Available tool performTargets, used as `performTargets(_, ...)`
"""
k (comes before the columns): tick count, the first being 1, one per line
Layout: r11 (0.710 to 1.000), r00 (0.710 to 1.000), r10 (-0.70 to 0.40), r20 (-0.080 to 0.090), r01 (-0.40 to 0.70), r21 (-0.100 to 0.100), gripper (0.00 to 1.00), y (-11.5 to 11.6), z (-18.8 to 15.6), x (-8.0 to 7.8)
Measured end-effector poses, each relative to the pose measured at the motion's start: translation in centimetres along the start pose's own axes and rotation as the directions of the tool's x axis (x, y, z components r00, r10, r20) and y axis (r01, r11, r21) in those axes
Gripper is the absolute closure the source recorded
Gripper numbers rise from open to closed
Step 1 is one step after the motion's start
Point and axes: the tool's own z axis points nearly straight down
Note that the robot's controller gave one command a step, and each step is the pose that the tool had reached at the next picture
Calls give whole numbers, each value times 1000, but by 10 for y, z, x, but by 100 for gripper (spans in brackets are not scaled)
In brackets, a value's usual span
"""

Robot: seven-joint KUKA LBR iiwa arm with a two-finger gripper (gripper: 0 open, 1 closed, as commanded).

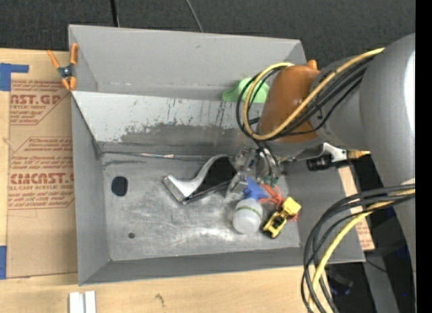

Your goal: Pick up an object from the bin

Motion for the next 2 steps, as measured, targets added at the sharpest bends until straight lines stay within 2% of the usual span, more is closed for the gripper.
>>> performTargets(2,1000,1000,21,-1,-21,3,100,1,-1,1)
